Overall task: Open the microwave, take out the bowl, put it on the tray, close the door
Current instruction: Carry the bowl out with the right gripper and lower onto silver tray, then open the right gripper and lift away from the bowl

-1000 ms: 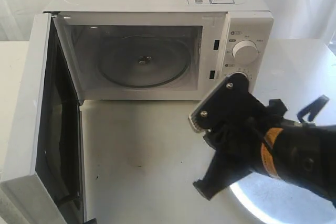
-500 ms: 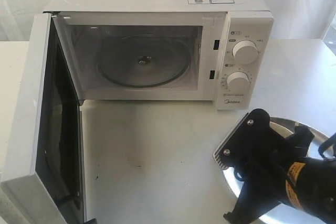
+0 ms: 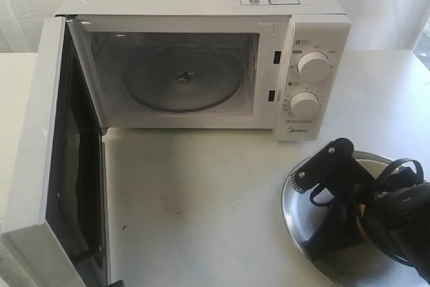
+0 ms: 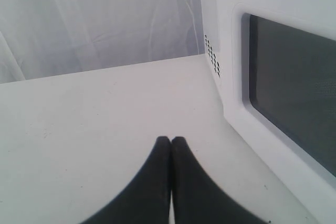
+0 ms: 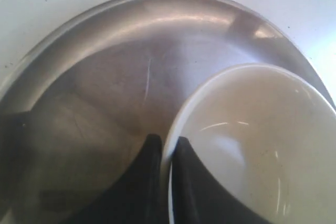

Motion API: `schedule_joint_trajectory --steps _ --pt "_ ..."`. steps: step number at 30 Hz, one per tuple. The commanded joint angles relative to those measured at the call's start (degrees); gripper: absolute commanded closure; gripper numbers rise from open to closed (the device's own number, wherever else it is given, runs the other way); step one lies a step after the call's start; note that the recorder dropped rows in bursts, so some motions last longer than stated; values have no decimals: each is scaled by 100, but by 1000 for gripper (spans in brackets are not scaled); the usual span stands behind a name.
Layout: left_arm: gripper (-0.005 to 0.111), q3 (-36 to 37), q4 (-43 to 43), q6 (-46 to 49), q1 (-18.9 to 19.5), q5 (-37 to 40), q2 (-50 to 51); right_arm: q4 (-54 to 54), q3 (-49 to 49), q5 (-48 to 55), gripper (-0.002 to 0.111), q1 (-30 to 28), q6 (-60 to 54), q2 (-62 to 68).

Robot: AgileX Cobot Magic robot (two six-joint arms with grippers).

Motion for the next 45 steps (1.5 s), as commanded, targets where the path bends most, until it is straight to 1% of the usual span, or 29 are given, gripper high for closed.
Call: schedule_joint_trajectory --steps 1,5,8,15,17,18,19,20,21,24,28,30,31,34,36,37,41,45 --pt "107 -16 -44 0 -28 -22 -12 -201 -8 -158 108 -61 246 -117" --pt "107 -16 -44 0 -28 -22 -12 -121 90 -299 108 -61 246 -441" --pt "107 -16 -44 0 -28 -22 -12 -44 149 -218 108 -61 246 -646" --pt "107 -16 -44 0 -28 -22 -12 208 268 -180 107 -61 246 -731" --pt "107 -16 -44 0 -28 -22 -12 197 268 -170 92 -61 333 -731" --pt "107 -16 -44 0 -28 -22 -12 197 268 -172 78 -61 374 -731" --pt "107 -16 -44 0 -28 -22 -12 197 268 -189 69 -61 432 -731" --pt "107 -16 -44 0 -28 -22 -12 172 268 -189 57 -61 505 -731" --pt "107 -16 -44 0 -28 -22 -12 172 268 -189 55 -61 551 -731" --pt "107 -16 -44 0 -28 -22 -12 138 367 -482 63 -61 596 -1036" --pt "107 -16 -44 0 -28 -22 -12 38 637 -767 64 -61 653 -2551" --pt "107 -16 -44 0 -28 -22 -12 38 841 -1131 68 -61 653 -3473" --pt "107 -16 -44 0 -28 -22 -12 38 955 -1289 72 -61 653 -3943" --pt "107 -16 -44 0 -28 -22 -12 38 1124 -1461 86 -61 653 -4637" --pt "107 -16 -44 0 -28 -22 -12 38 1187 -1548 104 -61 653 -4904" --pt "107 -16 -44 0 -28 -22 -12 38 1197 -1611 108 -61 653 -4976" --pt "107 -16 -44 0 -28 -22 -12 -79 1173 -2028 108 -61 622 -5087" --pt "107 -16 -44 0 -28 -22 -12 -28 1038 -3073 108 -61 408 -5087"
